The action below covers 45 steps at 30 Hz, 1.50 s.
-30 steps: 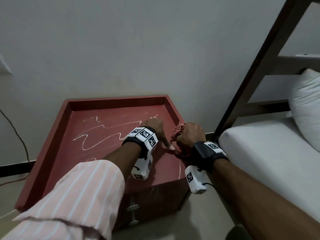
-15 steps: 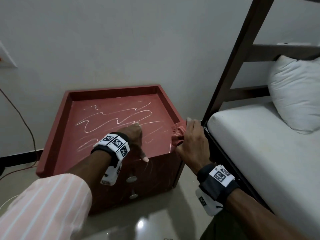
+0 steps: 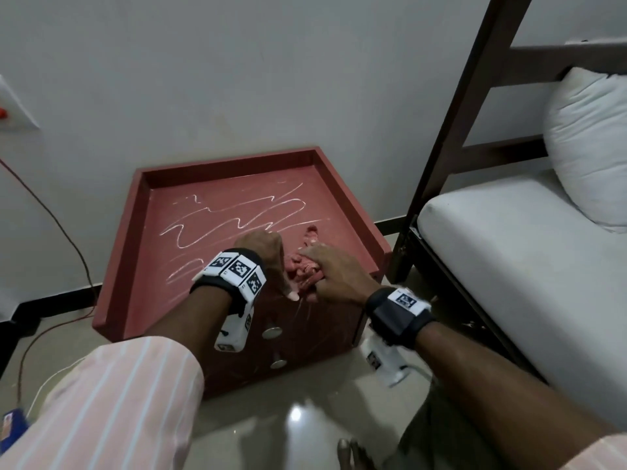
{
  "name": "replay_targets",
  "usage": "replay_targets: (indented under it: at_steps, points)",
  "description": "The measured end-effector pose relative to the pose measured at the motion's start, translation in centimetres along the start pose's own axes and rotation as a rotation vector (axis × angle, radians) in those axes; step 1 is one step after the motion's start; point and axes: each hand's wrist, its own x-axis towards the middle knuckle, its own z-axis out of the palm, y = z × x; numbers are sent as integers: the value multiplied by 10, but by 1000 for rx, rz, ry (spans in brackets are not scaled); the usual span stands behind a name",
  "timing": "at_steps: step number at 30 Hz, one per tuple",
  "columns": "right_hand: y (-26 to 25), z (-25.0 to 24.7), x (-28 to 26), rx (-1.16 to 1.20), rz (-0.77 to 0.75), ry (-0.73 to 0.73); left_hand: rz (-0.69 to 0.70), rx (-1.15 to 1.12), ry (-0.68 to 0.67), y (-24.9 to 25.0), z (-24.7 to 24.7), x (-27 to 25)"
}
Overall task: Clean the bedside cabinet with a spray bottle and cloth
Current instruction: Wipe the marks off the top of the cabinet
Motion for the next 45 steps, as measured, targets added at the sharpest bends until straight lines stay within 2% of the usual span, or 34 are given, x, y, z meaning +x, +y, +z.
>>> replay_targets:
  at_steps: [2,4,6,8,10,11,14,15,16,20,21,22,23,25,26,28,29,31,33,35,40,42,45]
  points:
    - [15,-12,5,-17,105,73,2,13,-21,1,-2,-4]
    - [18,-18,14,-146,187,141,-1,10,-31,2,-2,-6]
    - [5,-11,13,-206,147,70,-7,1,-37,4,-4,-7]
    - [-3,-3,-1,-207,39,3,-12,-3,-43,6,-5,-6]
    - [5,-5,-16,-249,-42,-18,-13,3,-44,5,-4,-7]
    - [13,-9,-14,-251,-27,2,-15,-4,-37,4,-4,-9]
    - [21,-18,11,-184,274,140,-18,-31,-11,1,-1,-13]
    - [13,-13,20,-202,327,144,-19,-36,-13,1,-2,-14]
    - [-2,-8,22,-225,299,151,-19,-44,-18,1,-1,-14]
    - [-24,12,-3,-220,-58,46,-23,-34,12,3,-1,-12]
    - [-16,8,-10,-225,-104,16,-21,-32,14,2,-1,-12]
    - [-7,1,-14,-239,-86,27,-19,-31,4,1,0,-12]
    - [3,-2,-14,-253,-9,95,-22,-23,-3,1,1,-12]
    - [6,-1,-12,-320,261,225,-28,-27,-2,0,0,-12]
    - [-4,6,-11,-360,410,209,-29,-33,-9,0,2,-11]
    - [-33,21,-13,-411,540,120,-26,-26,-4,1,1,-8]
    - [-43,29,-15,-434,539,73,-25,-16,3,3,2,-7]
    - [-45,30,-13,-428,424,90,-2,10,51,5,2,-3]
    - [-31,16,1,-304,268,156,3,39,60,7,1,-2]
    - [-15,-3,26,-216,182,147,-12,53,25,8,-1,-4]
    - [9,-28,81,-300,220,110,-25,90,-25,13,-3,-5]
    - [9,-22,80,-394,237,138,-34,96,-13,12,-5,-7]
    - [5,1,51,-455,311,244,-43,77,-17,11,-4,-10]
